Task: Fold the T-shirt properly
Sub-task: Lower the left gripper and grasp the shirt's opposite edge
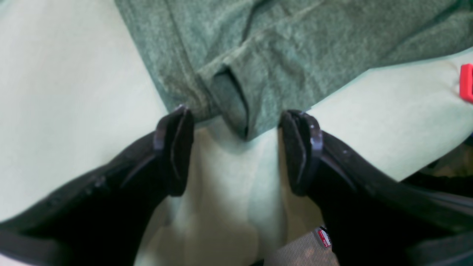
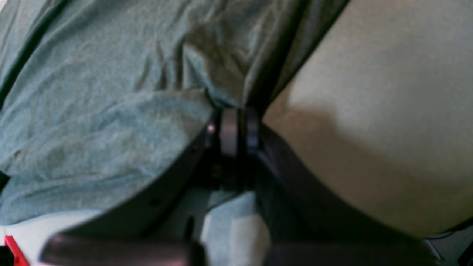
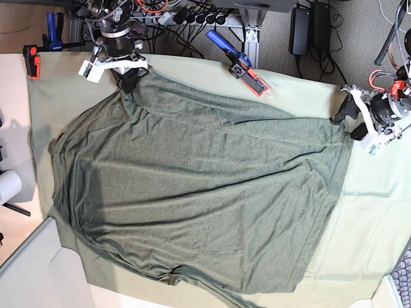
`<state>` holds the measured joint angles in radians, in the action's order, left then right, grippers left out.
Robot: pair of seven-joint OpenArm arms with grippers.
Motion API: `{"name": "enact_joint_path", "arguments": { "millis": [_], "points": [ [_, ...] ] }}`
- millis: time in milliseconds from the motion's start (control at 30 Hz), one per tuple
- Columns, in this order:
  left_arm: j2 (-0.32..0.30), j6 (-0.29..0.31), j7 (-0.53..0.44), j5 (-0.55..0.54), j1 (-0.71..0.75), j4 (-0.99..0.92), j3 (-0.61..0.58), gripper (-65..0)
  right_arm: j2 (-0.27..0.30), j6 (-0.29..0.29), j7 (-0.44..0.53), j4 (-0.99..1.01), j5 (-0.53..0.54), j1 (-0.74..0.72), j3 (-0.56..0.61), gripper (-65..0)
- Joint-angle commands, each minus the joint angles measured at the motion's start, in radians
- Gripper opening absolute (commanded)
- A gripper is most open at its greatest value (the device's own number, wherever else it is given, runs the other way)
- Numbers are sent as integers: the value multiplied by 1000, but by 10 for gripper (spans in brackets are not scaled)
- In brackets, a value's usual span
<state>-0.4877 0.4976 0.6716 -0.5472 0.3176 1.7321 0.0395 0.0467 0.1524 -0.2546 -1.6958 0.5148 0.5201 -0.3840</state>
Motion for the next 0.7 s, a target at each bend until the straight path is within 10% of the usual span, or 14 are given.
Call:
{"name": "enact_joint_path", "arguments": {
  "millis": [0,467,667],
  "points": [
    [-14,-1,-21,-14,-7,13,-4,-239,3,8,-3,-14,-4,4,-2,-650],
    [-6,0,-20,-2,-43,13,-66,-253,3,8,-3,-14,-4,4,-2,-650],
    [-10,0,-2,29,-43,13,-65,-602,3,8,-3,-14,-23,5,-2,-650]
  ]
}}
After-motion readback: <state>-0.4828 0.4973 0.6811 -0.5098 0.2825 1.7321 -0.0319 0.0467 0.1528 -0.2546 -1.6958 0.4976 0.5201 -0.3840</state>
